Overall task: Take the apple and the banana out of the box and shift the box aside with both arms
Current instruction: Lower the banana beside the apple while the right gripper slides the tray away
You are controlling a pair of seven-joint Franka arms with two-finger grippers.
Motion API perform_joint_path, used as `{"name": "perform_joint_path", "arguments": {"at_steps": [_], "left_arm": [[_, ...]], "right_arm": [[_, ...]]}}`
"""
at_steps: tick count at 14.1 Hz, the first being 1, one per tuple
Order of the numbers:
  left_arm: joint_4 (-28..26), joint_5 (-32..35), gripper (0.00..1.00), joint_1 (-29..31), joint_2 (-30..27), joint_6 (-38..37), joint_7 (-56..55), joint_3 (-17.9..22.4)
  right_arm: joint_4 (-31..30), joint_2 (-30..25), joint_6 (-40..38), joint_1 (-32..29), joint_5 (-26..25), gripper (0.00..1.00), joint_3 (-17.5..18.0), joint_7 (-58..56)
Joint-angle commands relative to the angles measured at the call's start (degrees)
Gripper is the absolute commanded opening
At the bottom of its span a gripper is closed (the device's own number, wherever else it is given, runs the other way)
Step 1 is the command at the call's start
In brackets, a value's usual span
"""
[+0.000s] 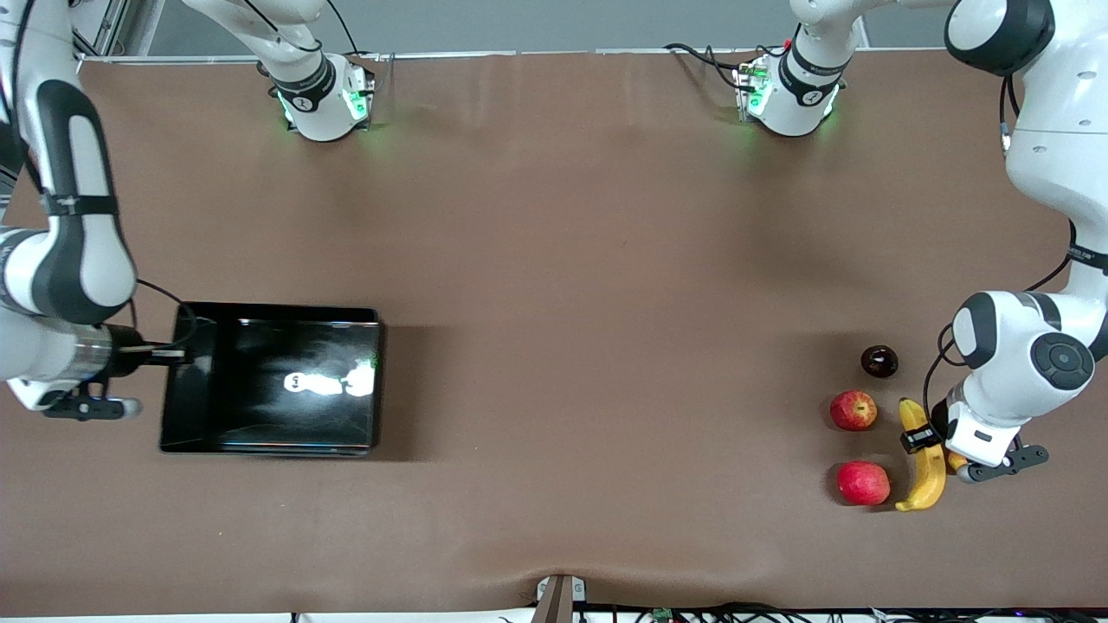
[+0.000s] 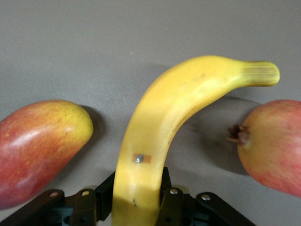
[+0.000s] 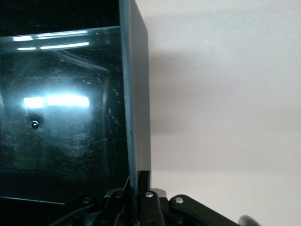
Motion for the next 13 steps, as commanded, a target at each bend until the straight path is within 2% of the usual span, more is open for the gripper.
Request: {"name": "perform_joint_path", "arguments": {"at_steps": [1,2,4,6,7,8,9,10,11,13], "left_arm": [[3.2,1.0,0.00,-3.7,2.4,2.2,-1.2,4.1],[3.1,1.1,0.23,-3.7,2.8,3.4,-1.0,4.3],[3.0,1.1,1.00,-3.6,2.5,3.6,-0.8,4.3],[3.0,1.4,1.00,-3.1,1.8,3.7,-0.3,4.3],[2.7,1.5,1.00,-2.8,1.0,3.5,-0.3,4.3],[2.0,1.6,1.00,-2.7,0.3,3.1,0.1,4.2],[0.8,1.5,1.00,-2.9,-1.4,1.6,0.4,3.9],[0.4,1.5,1.00,-3.0,-3.2,-1.1,0.5,3.3],[0.3,1.5,1.00,-2.9,-5.2,-4.8,0.7,1.9],[0.3,0.9,1.00,-2.8,-9.9,-13.9,0.7,-1.7]], "right_arm": [[-1.9,1.7,6.3,-6.6,-0.3,0.00,1.6,-7.3],[-3.3,1.9,8.4,-7.7,0.0,0.00,1.7,-7.8],[-6.1,2.3,12.3,-9.1,0.2,0.00,1.7,-7.9],[-7.0,3.2,14.5,-9.9,0.2,0.00,1.7,-8.0],[-7.0,3.6,14.5,-10.1,0.2,0.05,1.7,-8.0],[-7.0,3.7,14.4,-10.1,0.2,0.37,1.7,-8.0],[-6.9,4.0,14.1,-10.1,0.3,0.95,1.9,-7.8],[-6.7,3.9,13.6,-9.6,0.3,1.00,2.1,-7.8],[-6.0,3.5,12.5,-8.9,0.2,1.00,2.2,-7.8],[-0.5,3.3,6.9,-7.6,0.4,1.00,2.3,-7.8]]}}
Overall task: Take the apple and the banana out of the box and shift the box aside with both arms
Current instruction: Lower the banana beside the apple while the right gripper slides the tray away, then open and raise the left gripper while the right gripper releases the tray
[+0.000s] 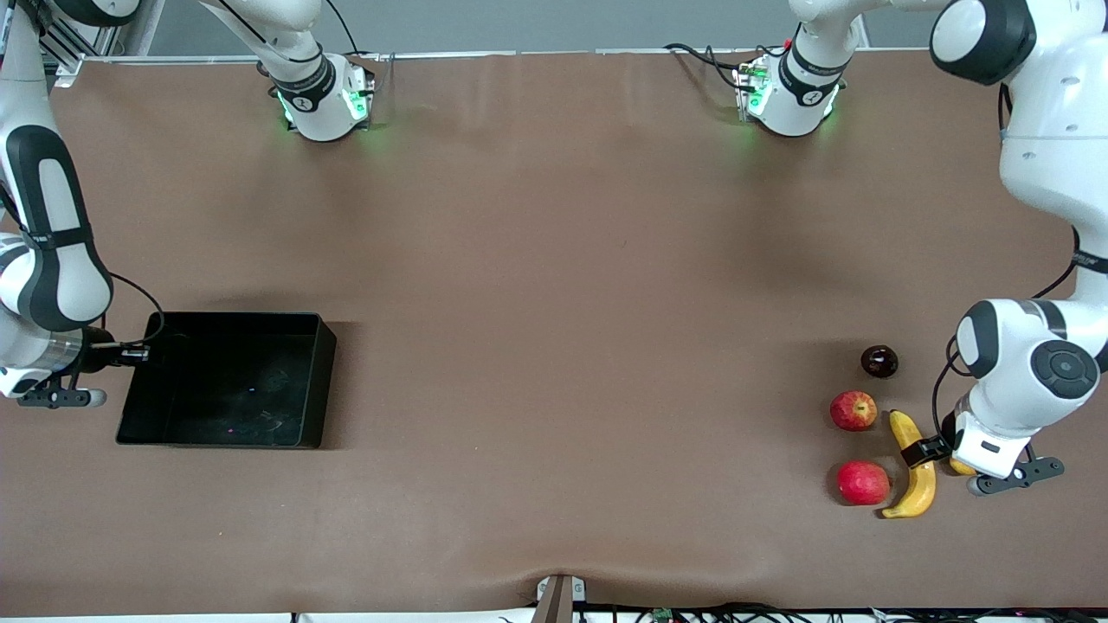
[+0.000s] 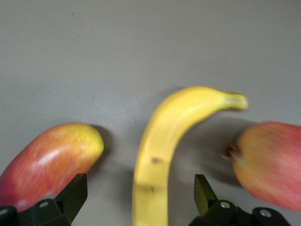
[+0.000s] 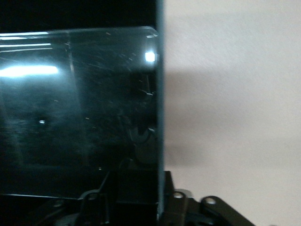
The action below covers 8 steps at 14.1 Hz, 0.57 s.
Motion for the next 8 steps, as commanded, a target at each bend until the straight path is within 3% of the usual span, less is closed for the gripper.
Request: {"name": "perform_joint_path", "arguments": {"at_steps": [1,5,8], "left_arm": [[-2.5,0.8,1.00,0.0,-9.5,-12.2,-0.2,-4.2],[-2.4,0.6,1.00,0.1,-17.0,-19.8,1.0,-8.3],[-1.9,-0.2,1.00,0.1,-22.6,-24.4,1.7,-11.0]], "right_arm": [[7.8,-1.0,-9.0,1.0,0.4,1.00,1.0,-0.2],[17.9,-1.0,-13.6,2.2,0.2,1.00,5.4,-0.1],[26.8,-1.1,-18.1,8.9,-2.3,1.00,4.5,0.6]]}}
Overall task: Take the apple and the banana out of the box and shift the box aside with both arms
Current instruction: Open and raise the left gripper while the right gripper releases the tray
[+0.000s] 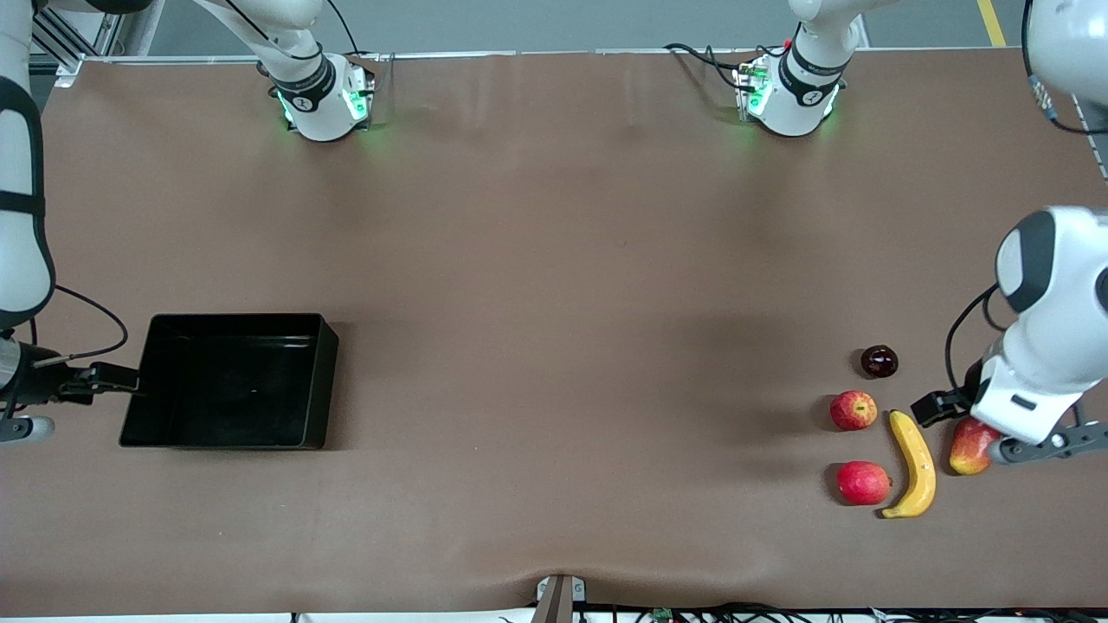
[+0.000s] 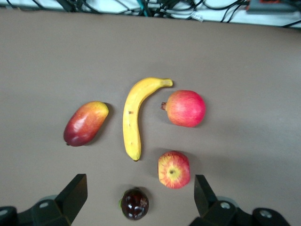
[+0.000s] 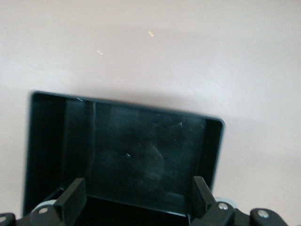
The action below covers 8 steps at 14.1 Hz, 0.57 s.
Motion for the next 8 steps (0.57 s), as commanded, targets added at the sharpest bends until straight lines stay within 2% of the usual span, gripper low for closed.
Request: {"name": "perform_joint_path", "arguments": {"at_steps": [1,3,6,8], "left_arm": [[-1.6,-2.8,1.00,0.6,-5.7,-4.2,0.8,-1.6],[-1.6,-7.0,1.00,0.9,-9.3,-7.5,1.5,-1.6],[-1.6,-7.2,1.00,0.7,-14.1,-12.4,1.5,-1.8],[-1.7,-8.8,1.00,0.5,-17.2,-15.2,1.6,-2.9]], "right_arm": [[6.9,-0.1,-5.5,4.9,-1.6,1.00,-0.8,1.3],[6.1,-4.3,-8.7,5.8,-1.0,1.00,-0.3,3.3],[5.9,-10.8,-17.0,9.4,-1.0,1.00,-0.1,16.0],[5.9,-15.4,-22.9,10.9,-1.1,1.00,-0.3,19.8]]}}
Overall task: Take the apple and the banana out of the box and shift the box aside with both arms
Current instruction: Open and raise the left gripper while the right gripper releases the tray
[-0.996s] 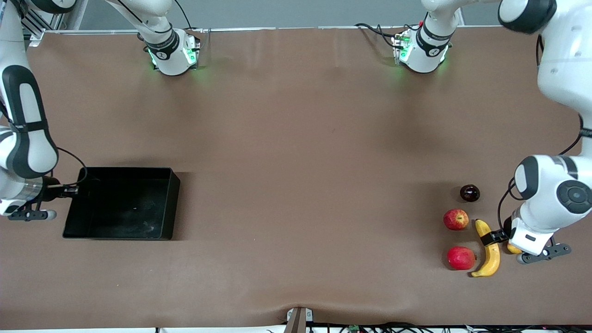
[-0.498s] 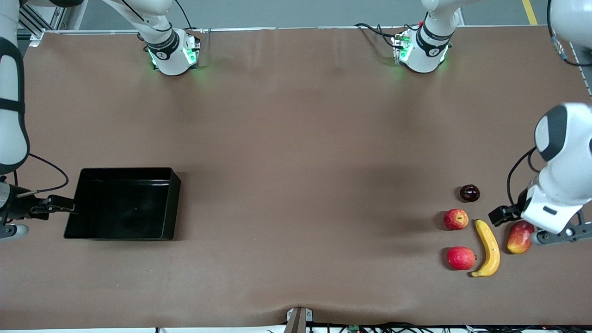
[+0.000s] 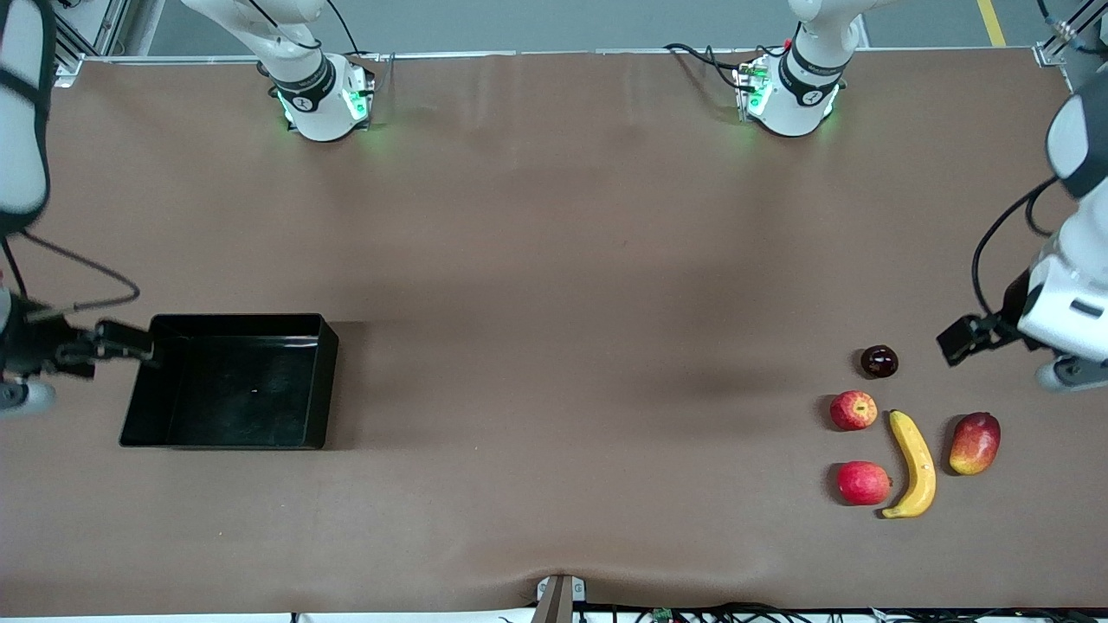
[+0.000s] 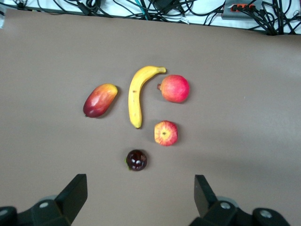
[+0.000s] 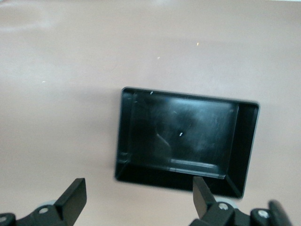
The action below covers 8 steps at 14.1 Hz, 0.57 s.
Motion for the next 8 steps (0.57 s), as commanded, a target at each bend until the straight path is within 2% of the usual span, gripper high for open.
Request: {"name": "perform_joint_path", "arguments": {"at_steps": [1,4,6,7,8], "left_arm": [[-1.7,-3.5,1.00,0.5,-5.3,-5.0,1.7,-1.5],[-2.0,-6.5,1.00,0.6,-8.7,-9.0,2.1,-2.3],[-2.1,-8.8,1.00,0.2,-10.3,-9.9,2.4,-2.3],[-2.2,-9.5,1.00,-0.6,-10.7,-9.9,2.6,-1.8],[-2.2,-9.7,1.00,-3.1,-11.1,-9.9,2.6,1.3]], "right_arm": [[-1.7,-7.0,-7.8,1.2,-0.8,1.00,-0.4,4.2],[-5.3,-14.0,-10.9,0.9,-0.7,1.00,-0.7,4.2],[-10.7,-18.4,-10.8,0.9,-0.9,1.00,-0.7,4.1],[-14.1,-20.3,-10.1,0.7,-1.5,1.00,-0.7,4.2],[-16.1,-21.9,-9.5,0.4,-1.5,1.00,-0.9,4.2]]}}
